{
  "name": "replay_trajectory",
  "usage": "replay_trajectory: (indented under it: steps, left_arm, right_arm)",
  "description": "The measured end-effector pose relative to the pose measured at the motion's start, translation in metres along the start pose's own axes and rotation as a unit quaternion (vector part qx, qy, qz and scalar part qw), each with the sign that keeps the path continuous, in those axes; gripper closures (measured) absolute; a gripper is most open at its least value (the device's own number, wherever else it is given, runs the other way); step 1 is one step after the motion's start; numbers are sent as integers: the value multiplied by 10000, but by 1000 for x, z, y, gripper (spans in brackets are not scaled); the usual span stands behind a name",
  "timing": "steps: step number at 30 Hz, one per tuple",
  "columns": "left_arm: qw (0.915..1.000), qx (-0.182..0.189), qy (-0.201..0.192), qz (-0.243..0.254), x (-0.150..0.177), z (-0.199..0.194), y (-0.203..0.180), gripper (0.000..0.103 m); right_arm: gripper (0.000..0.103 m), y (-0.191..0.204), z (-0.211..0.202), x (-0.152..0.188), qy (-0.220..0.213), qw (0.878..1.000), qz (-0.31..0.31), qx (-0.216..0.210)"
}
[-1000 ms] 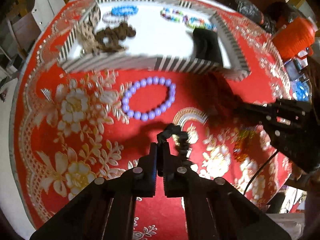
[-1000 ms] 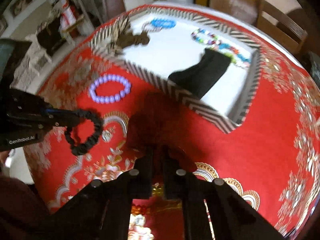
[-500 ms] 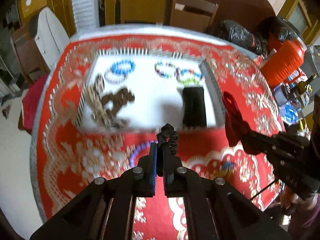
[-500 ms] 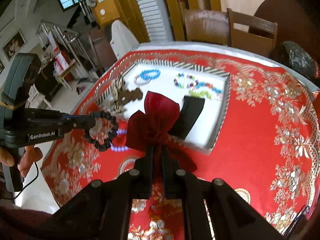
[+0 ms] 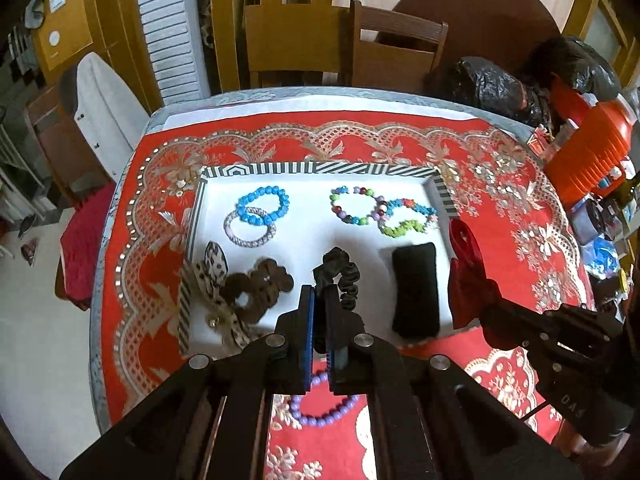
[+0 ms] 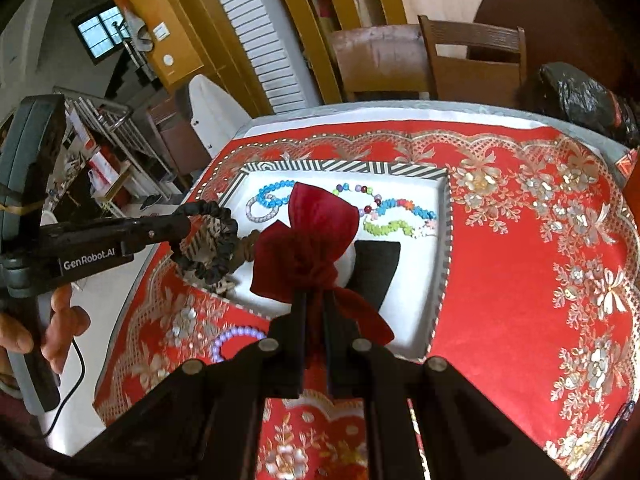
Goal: Organize jewelry
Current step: 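Carry the black scrunchie into the tray and open left tool while right lowers the red bow there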
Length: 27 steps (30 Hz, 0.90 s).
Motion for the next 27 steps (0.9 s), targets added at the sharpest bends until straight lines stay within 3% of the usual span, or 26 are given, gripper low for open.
replay_trajectory:
  steps: [10, 18, 27]
  left_arm:
    - [9996, 69, 257, -137, -26, 45, 18, 103]
    - [9971, 202, 495, -540, -51, 93, 46, 103]
    - [9944, -52, 640, -843, -58, 125, 81, 103]
  right_arm:
    - [96, 5, 51, -18, 322, 9989, 319, 143]
    - [96, 7, 99, -31, 642, 9965, 461, 265]
    - [96, 18, 155, -38, 940, 9943, 434, 271]
Point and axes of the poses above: each gripper's, at about its wrist camera, not at the fingertips, and z roughly the way its jaws point, y to its left, x to its underside, the point moved 1 cm from there along z, roughly the way its jaws point, and after that the axes turned 13 degrees about x, right-handed, at the moved point
